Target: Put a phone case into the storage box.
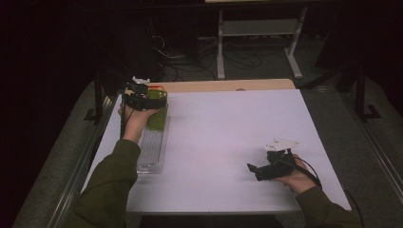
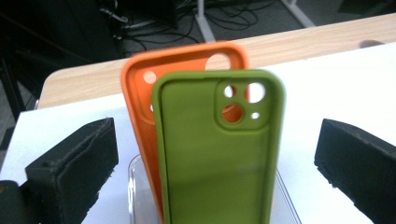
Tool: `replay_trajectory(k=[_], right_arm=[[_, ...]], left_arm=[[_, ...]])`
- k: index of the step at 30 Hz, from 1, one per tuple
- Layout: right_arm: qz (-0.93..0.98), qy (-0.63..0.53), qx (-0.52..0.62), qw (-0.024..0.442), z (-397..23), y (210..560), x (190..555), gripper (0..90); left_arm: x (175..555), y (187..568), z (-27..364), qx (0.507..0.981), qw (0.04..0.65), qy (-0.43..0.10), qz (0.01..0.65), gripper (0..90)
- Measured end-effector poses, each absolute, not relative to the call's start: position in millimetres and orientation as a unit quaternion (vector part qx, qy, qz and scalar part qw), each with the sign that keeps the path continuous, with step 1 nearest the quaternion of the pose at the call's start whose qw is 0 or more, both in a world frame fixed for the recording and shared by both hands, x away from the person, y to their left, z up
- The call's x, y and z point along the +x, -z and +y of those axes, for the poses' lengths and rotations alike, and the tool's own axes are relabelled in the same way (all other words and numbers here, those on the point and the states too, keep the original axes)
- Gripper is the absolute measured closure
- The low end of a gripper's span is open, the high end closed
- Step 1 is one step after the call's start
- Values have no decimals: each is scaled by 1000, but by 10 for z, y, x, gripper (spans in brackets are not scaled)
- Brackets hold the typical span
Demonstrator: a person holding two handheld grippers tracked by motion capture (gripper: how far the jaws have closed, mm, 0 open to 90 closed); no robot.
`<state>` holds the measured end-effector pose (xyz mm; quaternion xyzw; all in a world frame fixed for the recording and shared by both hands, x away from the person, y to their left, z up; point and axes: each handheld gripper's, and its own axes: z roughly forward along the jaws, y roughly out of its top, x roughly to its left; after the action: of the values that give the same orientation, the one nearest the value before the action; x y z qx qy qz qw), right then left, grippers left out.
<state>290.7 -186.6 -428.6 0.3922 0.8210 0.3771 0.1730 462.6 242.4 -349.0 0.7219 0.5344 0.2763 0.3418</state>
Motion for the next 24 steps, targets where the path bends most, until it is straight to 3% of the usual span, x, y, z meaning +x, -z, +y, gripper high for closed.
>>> replay_trajectory(k=[11,24], right_arm=[[815,-387,395,172,-1879,4259,2905,9],[815,-409,374,173,-1925,4139,2872,9]], left_arm=[[4145,3395,2482,775,386,-233,443,0],[3531,3509,2429,827,448,-141,308,0]])
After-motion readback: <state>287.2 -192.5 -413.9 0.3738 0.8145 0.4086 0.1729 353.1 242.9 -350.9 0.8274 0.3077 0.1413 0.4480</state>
